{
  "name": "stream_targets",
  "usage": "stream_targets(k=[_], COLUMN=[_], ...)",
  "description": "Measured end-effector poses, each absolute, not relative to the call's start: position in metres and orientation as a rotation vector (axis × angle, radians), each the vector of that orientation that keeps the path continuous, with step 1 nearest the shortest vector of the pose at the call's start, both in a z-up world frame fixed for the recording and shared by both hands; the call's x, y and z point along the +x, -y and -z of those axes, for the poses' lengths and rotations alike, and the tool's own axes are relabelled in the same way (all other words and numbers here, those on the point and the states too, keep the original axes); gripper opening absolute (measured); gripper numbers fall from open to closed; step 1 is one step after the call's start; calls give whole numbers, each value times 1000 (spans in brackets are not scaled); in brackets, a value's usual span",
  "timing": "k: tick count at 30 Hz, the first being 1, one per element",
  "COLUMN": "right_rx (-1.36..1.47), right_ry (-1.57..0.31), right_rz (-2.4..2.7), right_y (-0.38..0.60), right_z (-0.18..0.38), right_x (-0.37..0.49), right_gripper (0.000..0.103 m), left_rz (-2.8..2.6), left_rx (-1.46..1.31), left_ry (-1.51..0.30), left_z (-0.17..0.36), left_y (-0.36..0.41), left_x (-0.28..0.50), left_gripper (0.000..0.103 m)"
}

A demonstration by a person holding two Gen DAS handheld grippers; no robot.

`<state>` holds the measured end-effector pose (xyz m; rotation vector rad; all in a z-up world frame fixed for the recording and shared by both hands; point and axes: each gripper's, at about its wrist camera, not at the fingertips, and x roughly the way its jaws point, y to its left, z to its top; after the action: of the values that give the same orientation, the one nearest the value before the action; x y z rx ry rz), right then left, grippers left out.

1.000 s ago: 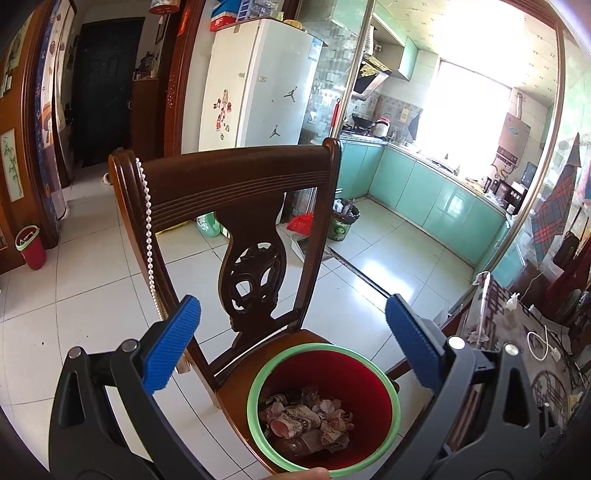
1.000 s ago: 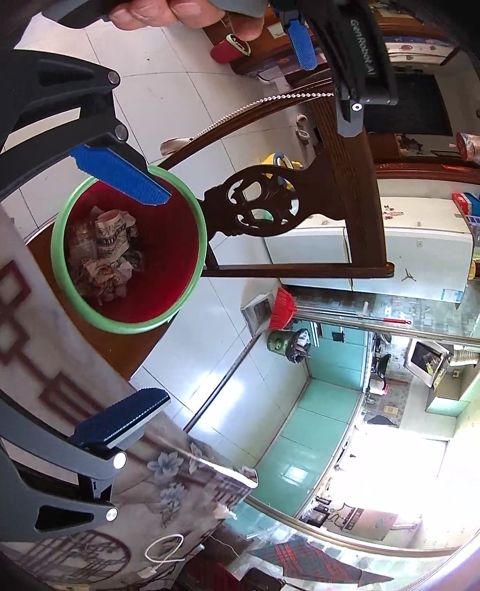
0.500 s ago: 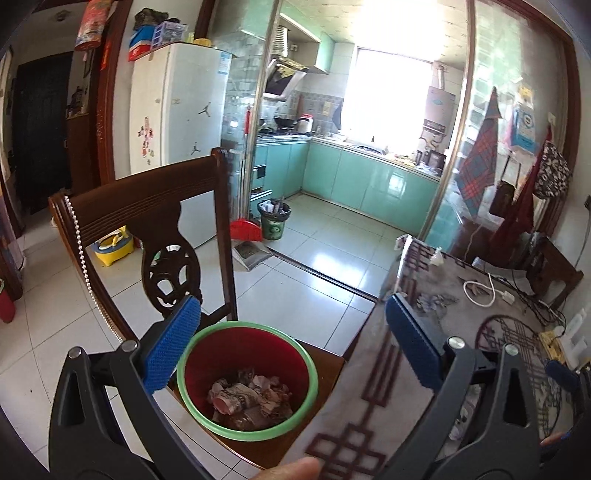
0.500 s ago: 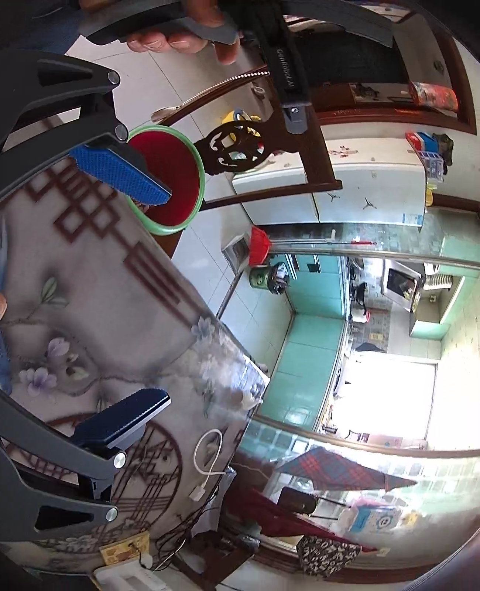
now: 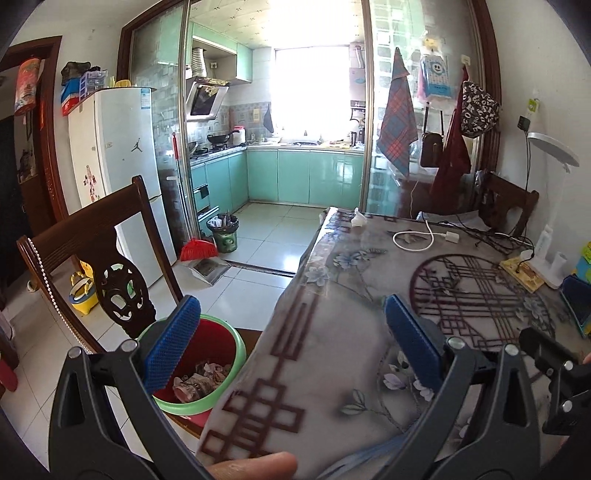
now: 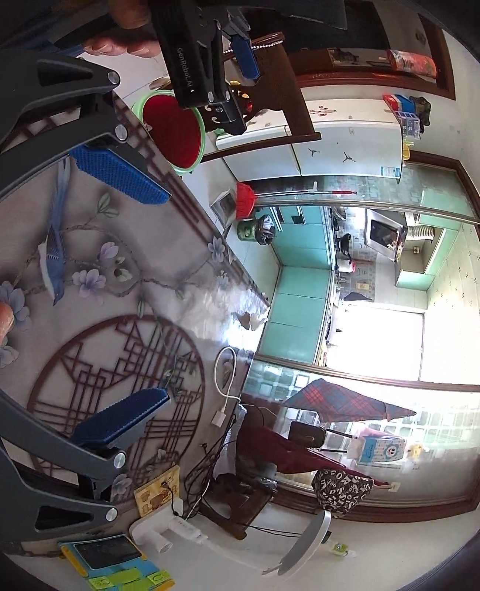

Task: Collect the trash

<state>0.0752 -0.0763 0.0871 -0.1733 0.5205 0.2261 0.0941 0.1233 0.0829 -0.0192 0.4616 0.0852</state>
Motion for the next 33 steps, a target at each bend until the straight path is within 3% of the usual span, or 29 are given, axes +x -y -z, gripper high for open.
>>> stream_targets(k=[8,33], right_rx=[-116,-37], right_ry=[-491,-464], right_rz=[-195,-118], right_y=[106,144], right_z=[-83,-59], right_x=[52,38], right_gripper=[97,97], left_rz=[-80,-55], left_rx=[3,30], left_ry=[-392,-420], left_z=[-79,-53], left_y=[-100,-75], left_x=[70,58], left_gripper=[98,98])
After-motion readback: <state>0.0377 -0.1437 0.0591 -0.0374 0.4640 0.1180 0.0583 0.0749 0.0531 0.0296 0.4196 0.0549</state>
